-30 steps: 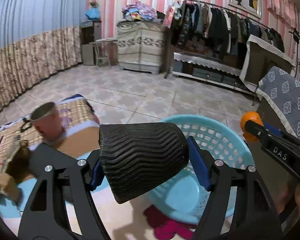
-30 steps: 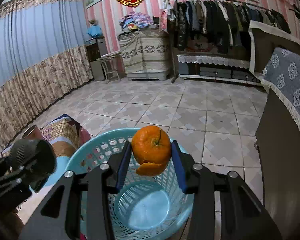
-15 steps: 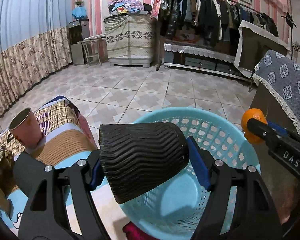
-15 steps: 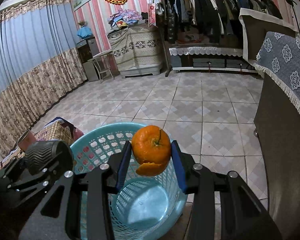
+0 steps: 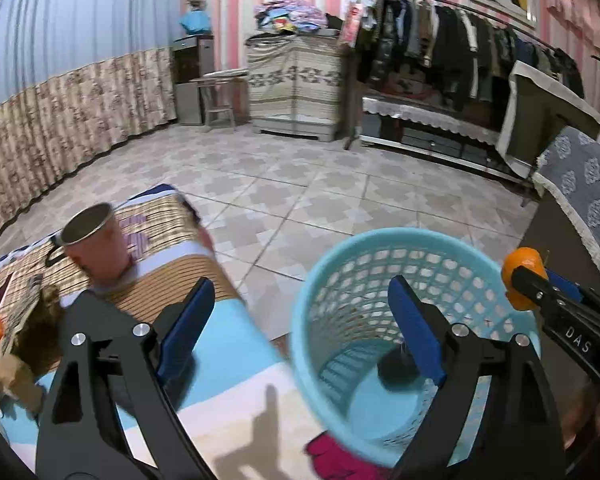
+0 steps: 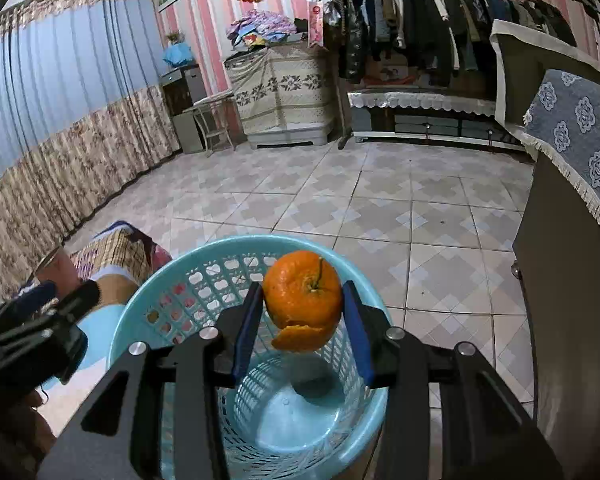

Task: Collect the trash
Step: 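Open the left tool to drop the cylinder while the right tool releases the orange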

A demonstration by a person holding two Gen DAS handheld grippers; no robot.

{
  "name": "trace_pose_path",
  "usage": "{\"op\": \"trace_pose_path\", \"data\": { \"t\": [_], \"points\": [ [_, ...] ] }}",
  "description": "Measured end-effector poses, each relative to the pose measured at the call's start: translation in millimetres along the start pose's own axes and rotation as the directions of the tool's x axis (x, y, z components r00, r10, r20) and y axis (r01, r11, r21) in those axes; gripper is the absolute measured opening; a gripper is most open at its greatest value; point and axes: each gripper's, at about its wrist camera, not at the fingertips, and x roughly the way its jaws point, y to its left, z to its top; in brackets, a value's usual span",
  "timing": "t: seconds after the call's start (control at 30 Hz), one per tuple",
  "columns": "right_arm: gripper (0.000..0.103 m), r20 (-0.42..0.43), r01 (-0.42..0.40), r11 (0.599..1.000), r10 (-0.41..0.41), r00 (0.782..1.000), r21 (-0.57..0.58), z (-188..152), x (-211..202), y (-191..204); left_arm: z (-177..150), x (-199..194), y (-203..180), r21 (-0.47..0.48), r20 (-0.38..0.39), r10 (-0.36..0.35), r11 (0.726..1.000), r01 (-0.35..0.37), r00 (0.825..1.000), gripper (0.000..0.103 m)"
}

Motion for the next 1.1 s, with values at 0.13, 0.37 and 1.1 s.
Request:
{"op": "trace_pose_path", "data": {
  "t": [0.13, 0.37, 1.1],
  "points": [
    [0.041, -0.029, -0.001, 1.0, 0.0, 1.0, -0.023, -6.4, 8.0, 7.9, -4.6, -6.9, 15.6, -0.014, 0.005, 0.037, 0.999, -0.037, 0.999, 0.088],
    [0.041, -0.054, -0.002, 0.997, -0.002, 0.999, -0.077, -12.5, 15.9, 23.3, -11.9, -29.2, 27.6, -0.002, 0.038, 0.09, 0.996, -0.09, 0.995, 0.093],
    [0.08, -0.065, -0.058, 0.995, 0.053, 0.997, -0.076, -19.5, 21.5, 47.1, -25.2, -53.2, 65.0, -0.054, 0.047, 0.144, 0.989, -0.141, 0.989, 0.096]
  ]
}}
